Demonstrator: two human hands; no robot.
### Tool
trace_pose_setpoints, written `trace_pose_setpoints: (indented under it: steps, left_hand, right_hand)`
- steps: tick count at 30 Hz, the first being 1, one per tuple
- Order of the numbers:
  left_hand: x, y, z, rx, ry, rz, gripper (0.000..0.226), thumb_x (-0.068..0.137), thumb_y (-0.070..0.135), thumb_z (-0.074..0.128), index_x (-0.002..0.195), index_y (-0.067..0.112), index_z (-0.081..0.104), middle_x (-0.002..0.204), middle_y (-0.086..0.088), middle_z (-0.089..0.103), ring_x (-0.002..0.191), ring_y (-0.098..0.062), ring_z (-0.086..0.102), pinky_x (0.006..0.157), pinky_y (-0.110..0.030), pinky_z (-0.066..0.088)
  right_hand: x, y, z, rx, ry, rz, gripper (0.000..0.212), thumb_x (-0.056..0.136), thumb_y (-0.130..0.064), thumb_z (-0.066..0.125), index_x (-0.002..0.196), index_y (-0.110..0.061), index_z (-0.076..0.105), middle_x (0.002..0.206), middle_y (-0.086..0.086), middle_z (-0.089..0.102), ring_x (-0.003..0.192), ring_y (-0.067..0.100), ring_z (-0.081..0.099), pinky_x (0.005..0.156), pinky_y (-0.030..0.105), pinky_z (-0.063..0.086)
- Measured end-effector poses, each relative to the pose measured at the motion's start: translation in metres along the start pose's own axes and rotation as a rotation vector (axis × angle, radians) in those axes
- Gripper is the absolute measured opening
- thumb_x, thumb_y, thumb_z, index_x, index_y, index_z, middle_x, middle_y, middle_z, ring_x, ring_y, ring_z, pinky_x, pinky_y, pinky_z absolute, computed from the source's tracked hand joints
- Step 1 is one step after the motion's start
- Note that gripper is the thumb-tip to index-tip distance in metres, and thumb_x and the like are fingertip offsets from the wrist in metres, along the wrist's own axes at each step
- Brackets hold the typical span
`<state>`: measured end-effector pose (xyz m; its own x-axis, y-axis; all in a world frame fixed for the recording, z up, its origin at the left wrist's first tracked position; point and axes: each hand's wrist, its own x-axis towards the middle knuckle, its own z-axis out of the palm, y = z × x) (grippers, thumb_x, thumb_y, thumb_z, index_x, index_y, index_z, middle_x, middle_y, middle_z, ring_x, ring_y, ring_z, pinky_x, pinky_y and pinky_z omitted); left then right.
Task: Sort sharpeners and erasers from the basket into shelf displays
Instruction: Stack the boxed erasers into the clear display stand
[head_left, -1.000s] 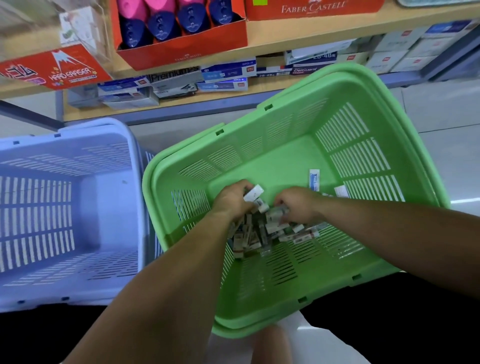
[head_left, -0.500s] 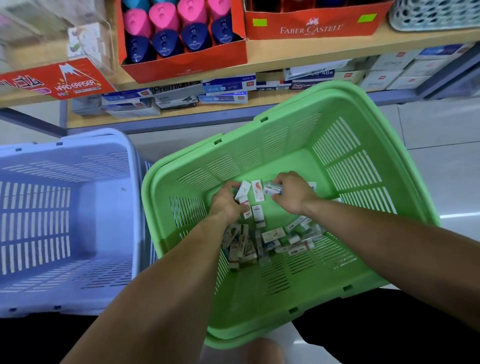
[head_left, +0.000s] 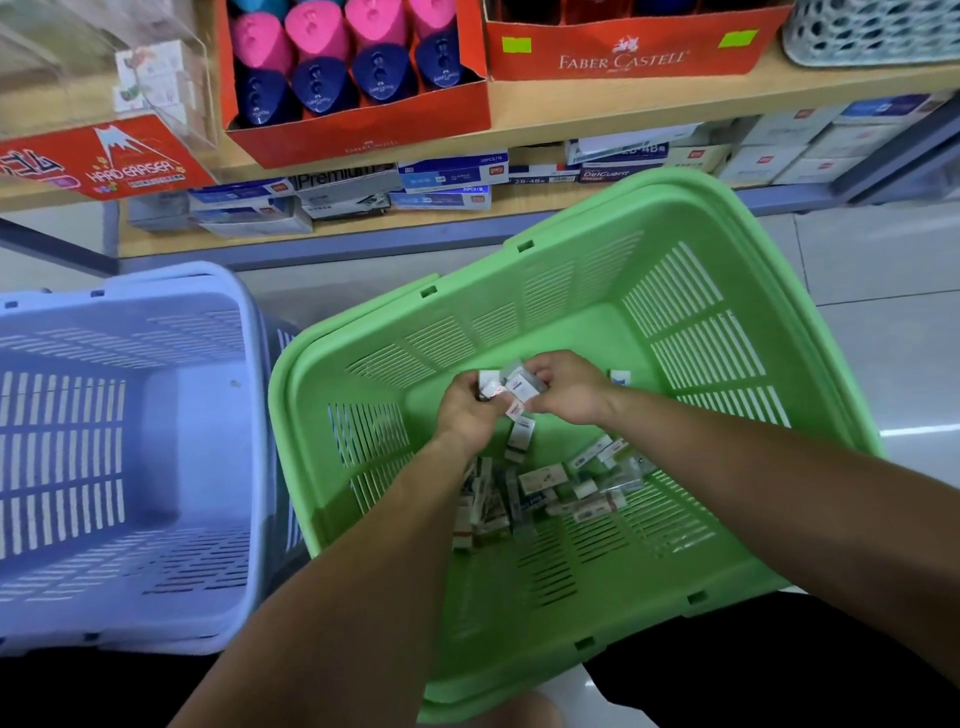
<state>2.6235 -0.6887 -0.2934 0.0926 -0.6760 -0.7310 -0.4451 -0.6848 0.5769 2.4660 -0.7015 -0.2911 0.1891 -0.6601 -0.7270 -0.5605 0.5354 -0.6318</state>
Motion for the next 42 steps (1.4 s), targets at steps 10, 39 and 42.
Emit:
trace_pose_setpoints:
  steps: [10,39,42]
  left_hand:
    - [-0.005,0.001,-0.006,-0.370,-0.108,-0.141,0.030,0.090,0.020,0.075,0.113,0.022,0.056,0.111,0.001,0.068,0.110,-0.023,0.065,0.100,-0.042,0.052]
    - [-0.034,0.031,-0.021,-0.303,-0.008,-0.246,0.028,0.080,0.010,0.082,0.101,0.007,0.064,0.099,-0.011,0.069,0.093,-0.024,0.068,0.072,-0.031,0.062]
    - [-0.057,0.066,-0.025,-0.333,-0.079,-0.156,0.019,0.082,0.009,0.081,0.094,0.008,0.066,0.094,-0.012,0.070,0.090,-0.025,0.070,0.076,-0.035,0.063]
  right_hand:
    - [-0.001,0.002,-0.006,0.214,-0.025,-0.044,0.035,0.079,-0.003,0.083,0.101,-0.019,0.061,0.095,0.003,0.075,0.088,0.017,0.072,0.080,0.029,0.055]
    - [-0.024,-0.009,-0.018,-0.564,0.008,-0.094,0.031,0.093,-0.028,0.070,0.121,-0.020,0.058,0.117,0.006,0.066,0.100,0.024,0.062,0.077,0.030,0.043]
    - [-0.044,-0.036,-0.035,-0.242,0.080,-0.020,0.021,0.097,-0.017,0.063,0.117,-0.012,0.058,0.102,0.011,0.069,0.074,0.020,0.066,0.063,0.029,0.051]
